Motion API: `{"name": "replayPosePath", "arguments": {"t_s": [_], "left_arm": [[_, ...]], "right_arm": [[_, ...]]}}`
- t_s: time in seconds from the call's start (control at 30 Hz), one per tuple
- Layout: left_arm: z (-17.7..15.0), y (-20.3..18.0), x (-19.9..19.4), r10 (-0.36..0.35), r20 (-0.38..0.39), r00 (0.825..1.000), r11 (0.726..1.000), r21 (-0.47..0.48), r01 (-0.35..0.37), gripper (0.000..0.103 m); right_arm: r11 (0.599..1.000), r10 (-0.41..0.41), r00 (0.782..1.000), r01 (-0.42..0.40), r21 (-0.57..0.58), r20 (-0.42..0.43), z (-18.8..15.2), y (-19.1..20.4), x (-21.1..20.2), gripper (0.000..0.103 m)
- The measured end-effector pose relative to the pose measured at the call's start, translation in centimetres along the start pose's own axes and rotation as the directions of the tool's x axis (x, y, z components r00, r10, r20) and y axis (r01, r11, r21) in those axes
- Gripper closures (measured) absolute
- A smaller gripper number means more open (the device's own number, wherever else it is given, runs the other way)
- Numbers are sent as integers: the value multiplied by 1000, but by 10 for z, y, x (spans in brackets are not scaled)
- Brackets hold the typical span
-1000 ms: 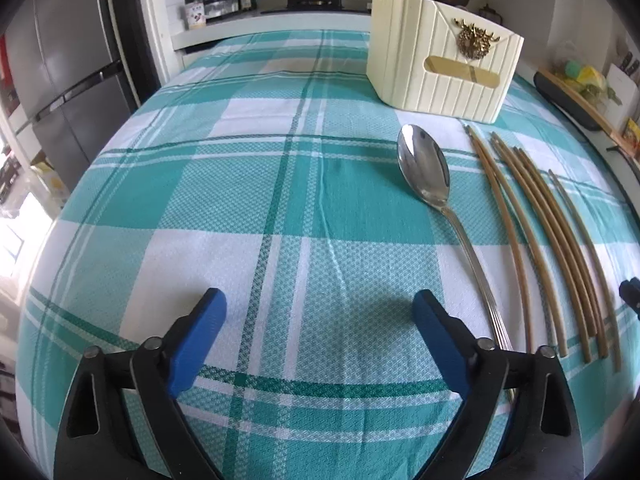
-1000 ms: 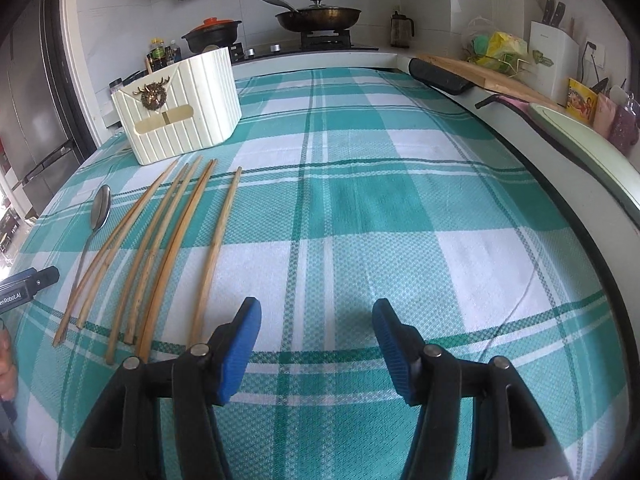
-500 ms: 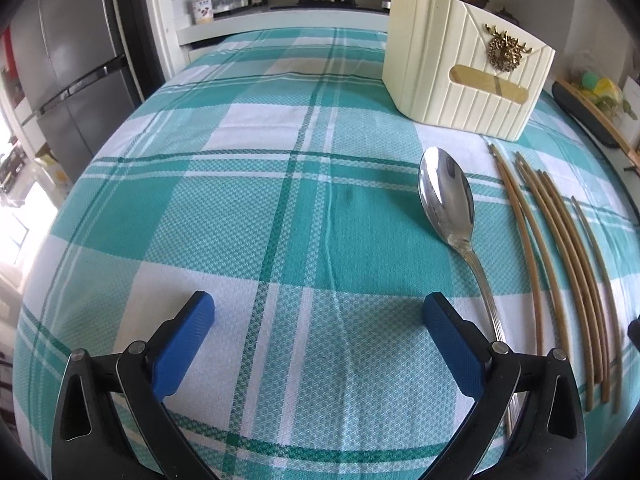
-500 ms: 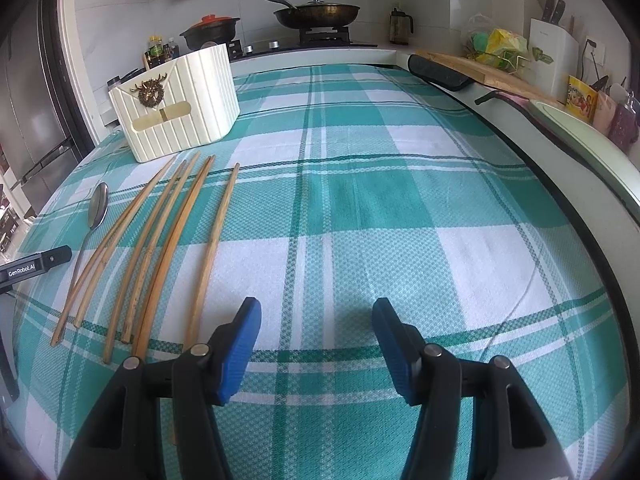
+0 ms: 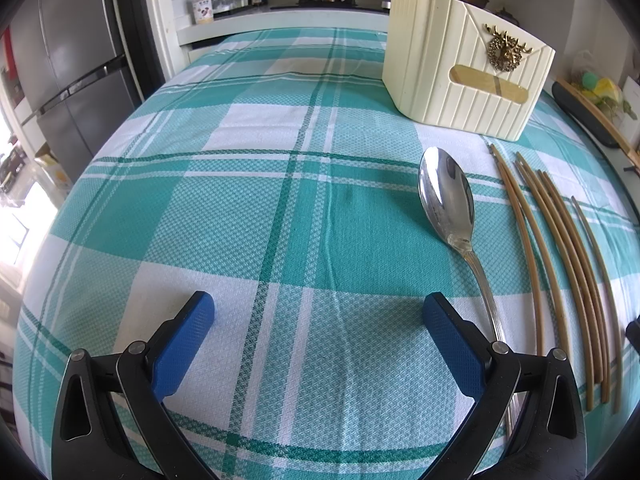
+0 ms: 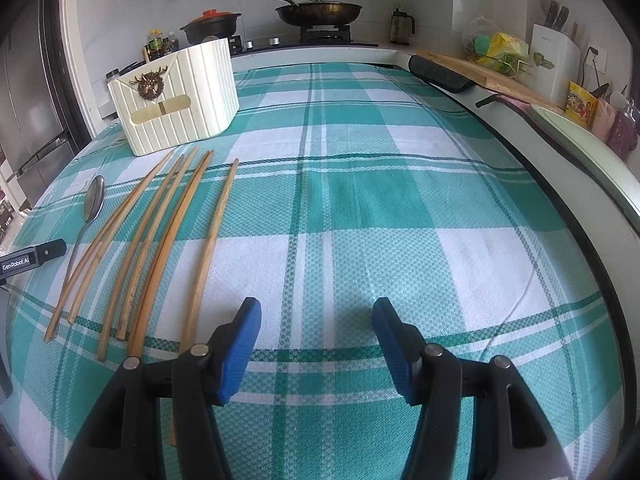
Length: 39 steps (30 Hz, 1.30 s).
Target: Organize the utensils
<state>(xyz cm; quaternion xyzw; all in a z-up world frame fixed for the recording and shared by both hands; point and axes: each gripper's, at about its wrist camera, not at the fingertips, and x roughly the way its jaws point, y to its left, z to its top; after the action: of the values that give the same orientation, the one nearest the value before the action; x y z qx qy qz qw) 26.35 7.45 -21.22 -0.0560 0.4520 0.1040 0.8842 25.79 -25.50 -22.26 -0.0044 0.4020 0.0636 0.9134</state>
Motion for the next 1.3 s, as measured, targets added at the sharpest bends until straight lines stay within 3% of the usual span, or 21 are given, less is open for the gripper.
{"name": "replayPosePath", "arguments": {"t_s": [1.3], "left_arm": [[1, -1, 0, 0, 0, 1000, 1000, 0, 0, 0]], "right_arm": [[1000, -14, 1000, 13, -15, -4, 1, 3, 1, 43]]}}
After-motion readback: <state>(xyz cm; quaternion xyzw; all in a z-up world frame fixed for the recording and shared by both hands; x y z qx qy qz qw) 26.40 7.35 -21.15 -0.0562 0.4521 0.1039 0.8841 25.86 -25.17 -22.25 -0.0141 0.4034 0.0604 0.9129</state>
